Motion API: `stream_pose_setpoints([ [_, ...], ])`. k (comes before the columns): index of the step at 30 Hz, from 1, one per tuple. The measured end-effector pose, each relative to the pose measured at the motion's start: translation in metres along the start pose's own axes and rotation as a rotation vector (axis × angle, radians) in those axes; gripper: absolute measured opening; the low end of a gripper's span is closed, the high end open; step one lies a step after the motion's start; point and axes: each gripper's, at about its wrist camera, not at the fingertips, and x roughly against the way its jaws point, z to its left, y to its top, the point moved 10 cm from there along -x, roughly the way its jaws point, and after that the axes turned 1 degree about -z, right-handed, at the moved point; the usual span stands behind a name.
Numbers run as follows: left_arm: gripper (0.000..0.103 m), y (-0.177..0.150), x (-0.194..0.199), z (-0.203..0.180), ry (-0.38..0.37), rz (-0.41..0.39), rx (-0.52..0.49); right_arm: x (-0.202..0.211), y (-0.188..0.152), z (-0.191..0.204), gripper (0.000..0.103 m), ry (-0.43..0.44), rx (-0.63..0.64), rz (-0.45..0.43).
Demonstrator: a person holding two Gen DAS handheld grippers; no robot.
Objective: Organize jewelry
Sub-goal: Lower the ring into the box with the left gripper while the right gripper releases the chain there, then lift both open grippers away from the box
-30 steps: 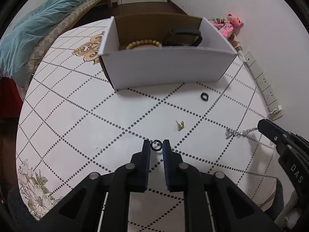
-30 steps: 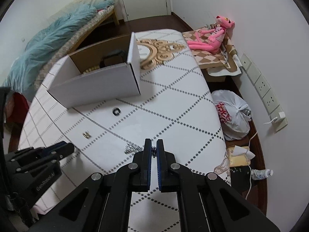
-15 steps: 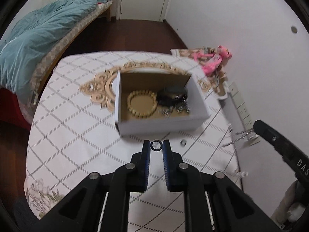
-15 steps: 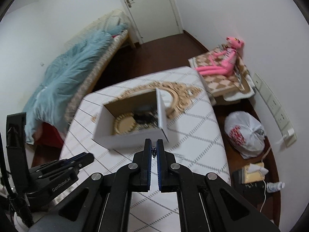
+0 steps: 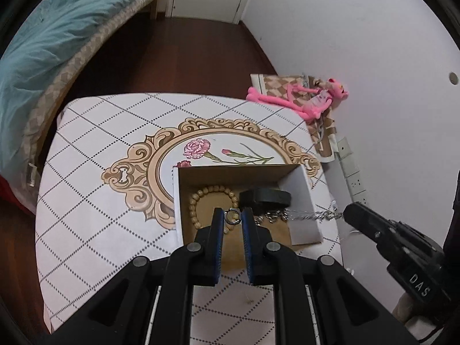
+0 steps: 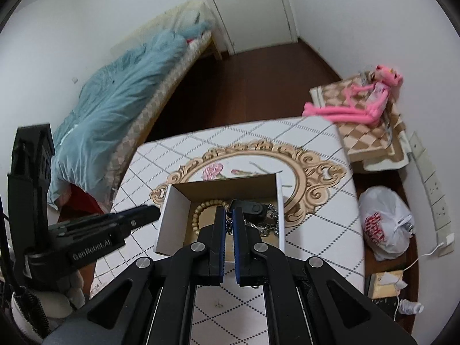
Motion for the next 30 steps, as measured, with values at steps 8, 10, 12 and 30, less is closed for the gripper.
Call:
stream_pose_setpoints([
  [8,0.012,0.012,-0.032,0.011,0.036,0.090,0.006,-0.046,-0.012,-0.007,0.005,0.002,0.001,0.156],
  [10,0.015,0.016,-0.036,0.017,0.067,0.098,0.013,-0.054,-0.016,-0.010,0.005,-0.004,-0.001,0.195],
  [12,0.033,0.019,-0.037,0.022,0.091,0.096,0.022,-0.061,-0.021,-0.011,0.006,-0.012,0.002,0.240],
  [30,0.102,-0.001,-0.010,0.057,0.312,-0.027,0.005,-0.060,-0.037,-0.048,0.098,-0.276,0.074,0.278],
])
